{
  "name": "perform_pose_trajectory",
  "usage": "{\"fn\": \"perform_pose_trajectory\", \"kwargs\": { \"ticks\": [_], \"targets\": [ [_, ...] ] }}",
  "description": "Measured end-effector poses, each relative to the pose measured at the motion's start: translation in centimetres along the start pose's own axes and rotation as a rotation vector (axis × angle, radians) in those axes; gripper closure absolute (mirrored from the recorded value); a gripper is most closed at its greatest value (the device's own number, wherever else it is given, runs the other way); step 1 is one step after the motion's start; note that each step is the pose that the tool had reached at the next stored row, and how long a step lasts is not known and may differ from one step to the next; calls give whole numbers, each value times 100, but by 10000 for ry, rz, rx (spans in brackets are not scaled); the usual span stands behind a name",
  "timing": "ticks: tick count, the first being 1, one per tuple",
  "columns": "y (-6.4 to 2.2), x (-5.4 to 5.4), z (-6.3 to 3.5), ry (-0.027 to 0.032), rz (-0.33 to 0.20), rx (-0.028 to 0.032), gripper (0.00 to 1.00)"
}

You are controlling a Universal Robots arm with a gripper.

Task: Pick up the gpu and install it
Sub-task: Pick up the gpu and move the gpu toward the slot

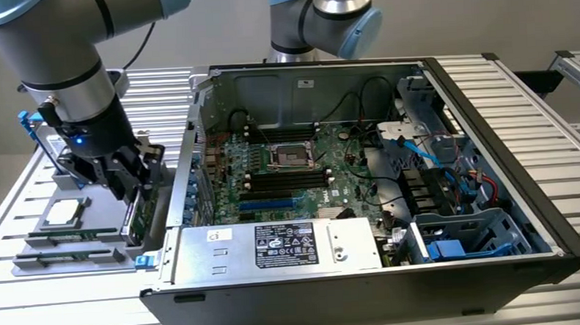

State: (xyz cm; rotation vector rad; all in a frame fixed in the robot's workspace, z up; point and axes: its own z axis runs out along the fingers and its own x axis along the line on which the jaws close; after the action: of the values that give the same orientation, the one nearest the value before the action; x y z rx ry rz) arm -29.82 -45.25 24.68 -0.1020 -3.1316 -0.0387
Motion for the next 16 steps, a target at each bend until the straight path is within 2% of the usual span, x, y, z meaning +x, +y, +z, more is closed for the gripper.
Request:
{"fn": "perform_pose_trajectory", "kwargs": {
  "ticks": [16],
  "targets": [
    [0,-26,45,-3,-32,-8,52]
  ]
}}
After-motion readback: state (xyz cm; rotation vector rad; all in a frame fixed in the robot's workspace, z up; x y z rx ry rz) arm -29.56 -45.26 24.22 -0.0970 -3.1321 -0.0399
